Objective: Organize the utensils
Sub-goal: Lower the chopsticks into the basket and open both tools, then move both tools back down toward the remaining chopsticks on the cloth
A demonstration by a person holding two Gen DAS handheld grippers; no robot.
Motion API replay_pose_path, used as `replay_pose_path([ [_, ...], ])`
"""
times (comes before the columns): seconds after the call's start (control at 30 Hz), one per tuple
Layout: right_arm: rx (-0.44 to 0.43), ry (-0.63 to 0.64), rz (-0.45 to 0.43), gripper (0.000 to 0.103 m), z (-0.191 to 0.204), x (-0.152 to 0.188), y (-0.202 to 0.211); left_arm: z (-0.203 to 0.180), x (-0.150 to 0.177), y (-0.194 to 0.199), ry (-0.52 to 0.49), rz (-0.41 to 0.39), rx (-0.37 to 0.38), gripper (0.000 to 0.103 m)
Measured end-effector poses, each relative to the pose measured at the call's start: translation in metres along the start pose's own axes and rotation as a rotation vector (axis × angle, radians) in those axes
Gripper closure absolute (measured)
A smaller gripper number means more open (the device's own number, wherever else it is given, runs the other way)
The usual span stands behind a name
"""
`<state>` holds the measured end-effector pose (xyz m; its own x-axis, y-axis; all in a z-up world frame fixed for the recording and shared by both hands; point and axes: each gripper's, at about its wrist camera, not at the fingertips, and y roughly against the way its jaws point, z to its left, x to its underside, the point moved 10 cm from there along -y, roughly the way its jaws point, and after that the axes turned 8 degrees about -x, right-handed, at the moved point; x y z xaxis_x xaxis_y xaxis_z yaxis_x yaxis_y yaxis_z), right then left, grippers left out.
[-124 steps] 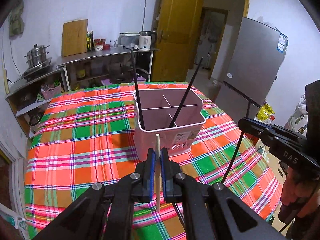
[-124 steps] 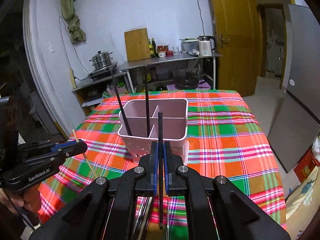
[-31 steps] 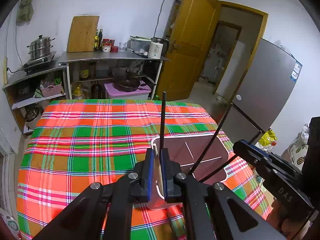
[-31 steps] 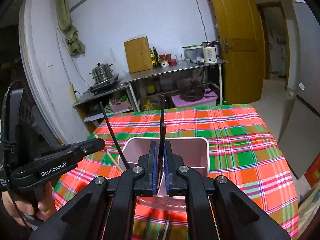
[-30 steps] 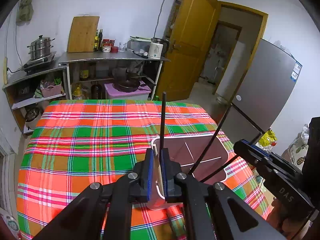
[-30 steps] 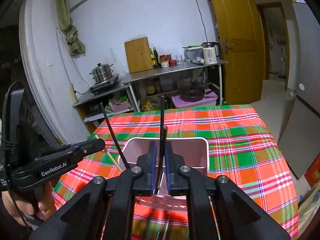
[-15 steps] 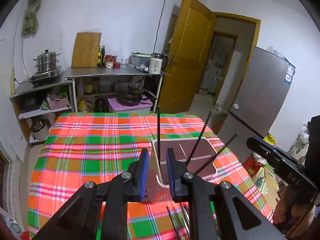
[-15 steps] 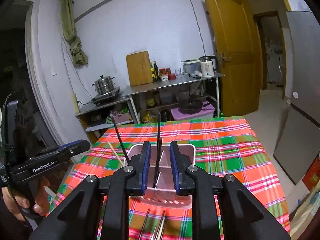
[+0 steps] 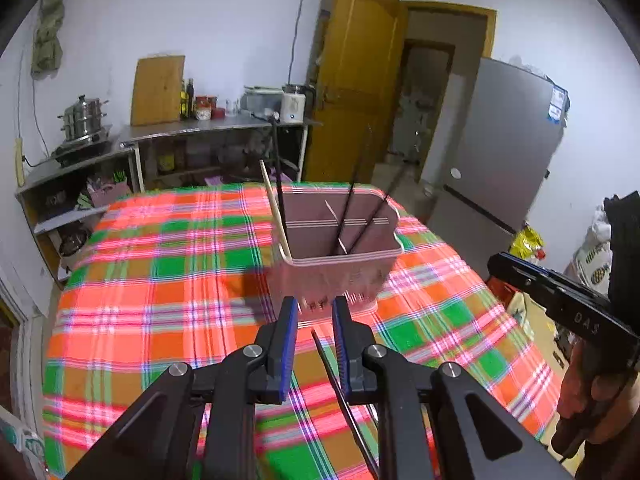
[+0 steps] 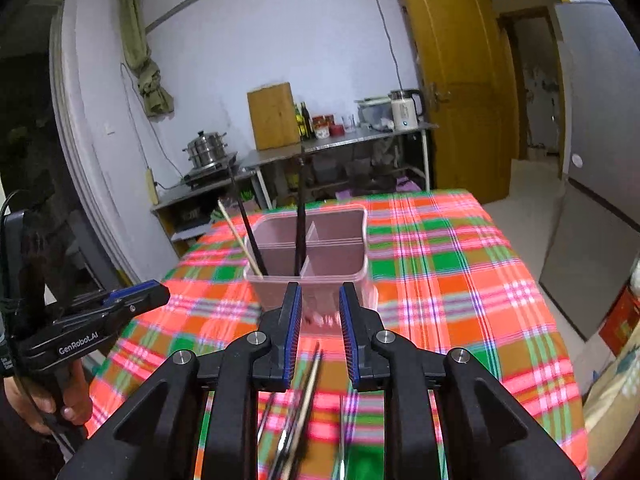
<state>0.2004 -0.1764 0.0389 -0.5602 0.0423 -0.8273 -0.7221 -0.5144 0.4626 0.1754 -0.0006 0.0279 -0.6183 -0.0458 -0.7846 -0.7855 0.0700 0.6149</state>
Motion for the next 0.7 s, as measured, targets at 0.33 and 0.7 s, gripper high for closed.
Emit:
replay_pose_path([
  [0.33, 0.012, -0.015, 0.099, 0.083, -0.008, 0.065, 0.009, -0.014, 0.053, 0.001, -0.001, 0.068, 0.035, 0.086],
  [0.7, 0.019, -0.031, 0.165, 0.083, -0.01, 0.102, 0.005, -0.022, 0.082, -0.01, 0.017, 0.13, 0.059, 0.086],
])
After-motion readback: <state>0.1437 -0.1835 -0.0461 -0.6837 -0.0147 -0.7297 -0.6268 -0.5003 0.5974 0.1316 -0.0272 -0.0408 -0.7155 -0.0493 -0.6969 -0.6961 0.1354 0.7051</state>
